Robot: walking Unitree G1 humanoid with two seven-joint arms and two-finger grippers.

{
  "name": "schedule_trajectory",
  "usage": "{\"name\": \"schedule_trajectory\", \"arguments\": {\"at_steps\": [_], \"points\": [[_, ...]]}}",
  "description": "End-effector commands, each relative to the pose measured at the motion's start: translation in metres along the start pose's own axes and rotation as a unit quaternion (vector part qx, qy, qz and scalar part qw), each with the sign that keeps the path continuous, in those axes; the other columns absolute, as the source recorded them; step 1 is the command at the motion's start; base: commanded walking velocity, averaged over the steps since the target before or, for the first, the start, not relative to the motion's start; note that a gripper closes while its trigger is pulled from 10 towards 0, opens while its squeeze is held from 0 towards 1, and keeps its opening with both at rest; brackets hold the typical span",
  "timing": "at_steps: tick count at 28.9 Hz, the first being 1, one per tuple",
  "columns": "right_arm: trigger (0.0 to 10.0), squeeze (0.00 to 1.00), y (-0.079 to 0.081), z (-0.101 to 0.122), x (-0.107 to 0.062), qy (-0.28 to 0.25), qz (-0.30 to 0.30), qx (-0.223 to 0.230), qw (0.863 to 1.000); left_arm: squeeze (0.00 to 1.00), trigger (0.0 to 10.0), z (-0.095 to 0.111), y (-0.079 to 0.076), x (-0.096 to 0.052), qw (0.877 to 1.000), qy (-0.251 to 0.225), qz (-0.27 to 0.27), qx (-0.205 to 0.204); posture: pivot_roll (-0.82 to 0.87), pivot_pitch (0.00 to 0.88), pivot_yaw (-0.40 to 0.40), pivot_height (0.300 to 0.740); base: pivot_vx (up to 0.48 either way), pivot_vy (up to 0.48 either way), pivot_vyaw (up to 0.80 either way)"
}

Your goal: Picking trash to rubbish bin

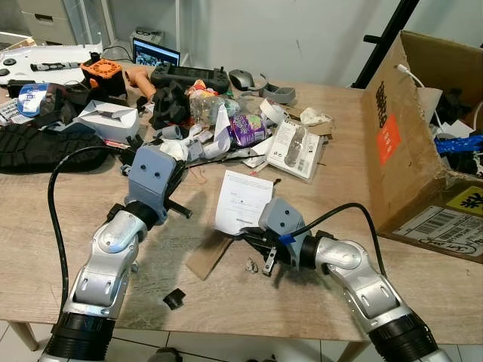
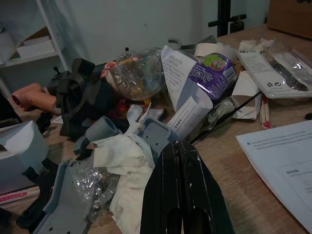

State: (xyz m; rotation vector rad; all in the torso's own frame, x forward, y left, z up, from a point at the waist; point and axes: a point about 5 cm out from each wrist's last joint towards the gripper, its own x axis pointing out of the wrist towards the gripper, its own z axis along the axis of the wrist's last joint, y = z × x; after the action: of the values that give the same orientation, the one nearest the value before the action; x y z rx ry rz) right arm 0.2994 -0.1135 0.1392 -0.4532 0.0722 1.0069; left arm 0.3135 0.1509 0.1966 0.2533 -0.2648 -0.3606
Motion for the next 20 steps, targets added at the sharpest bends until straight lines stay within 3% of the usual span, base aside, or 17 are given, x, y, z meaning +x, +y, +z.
{"name": "schedule_trajectory", "arguments": {"at_steps": [1,4,7,8,13,15,17,20], "points": [[0.0,0.00,0.007,-0.017,-0.002,0.029,0.006,0.037,0.999,0.00,10.0,-0.002,-0.004,-0.002,1.000,0.001,-0.001,-0.004,0.03,0.178,-0.056,0.740,0.000,0.000,0.00],[0.0,0.00,0.003,-0.010,0.000,0.008,-0.003,0.052,0.999,0.00,10.0,-0.001,-0.003,0.000,1.000,0.000,-0.002,-0.002,0.03,0.193,-0.057,0.740,0.000,0.000,0.00],[0.0,0.00,-0.009,0.020,0.001,-0.083,-0.031,0.080,0.993,0.00,10.0,0.001,-0.002,-0.001,1.000,-0.007,0.003,-0.007,0.03,0.184,-0.053,0.740,0.000,0.000,0.00],[0.0,0.00,-0.021,0.047,-0.001,-0.165,-0.049,0.101,0.980,0.00,10.0,0.001,-0.001,0.001,1.000,-0.009,0.002,-0.005,0.03,0.184,-0.056,0.740,0.000,0.000,0.00],[0.0,0.00,-0.030,0.072,-0.004,-0.228,-0.055,0.102,0.967,0.00,10.0,0.002,0.000,0.001,1.000,-0.011,0.004,-0.003,0.03,0.180,-0.055,0.740,0.000,0.000,0.00],[0.0,0.00,-0.037,0.095,-0.009,-0.278,-0.062,0.099,0.953,0.00,10.0,0.003,0.000,0.000,1.000,-0.013,0.006,-0.006,0.03,0.173,-0.054,0.740,0.000,0.000,0.00],[0.0,0.00,-0.037,0.095,-0.009,-0.278,-0.062,0.099,0.953,0.00,10.0,0.003,0.000,0.000,1.000,-0.013,0.006,-0.006,0.03,0.173,-0.054,0.740,0.000,0.000,0.00],[0.0,0.00,-0.047,0.118,-0.016,-0.318,-0.067,0.085,0.942,0.00,10.0,0.002,0.000,0.000,1.000,-0.014,0.007,-0.006,0.03,0.172,-0.055,0.740,0.000,0.000,0.00]]}}
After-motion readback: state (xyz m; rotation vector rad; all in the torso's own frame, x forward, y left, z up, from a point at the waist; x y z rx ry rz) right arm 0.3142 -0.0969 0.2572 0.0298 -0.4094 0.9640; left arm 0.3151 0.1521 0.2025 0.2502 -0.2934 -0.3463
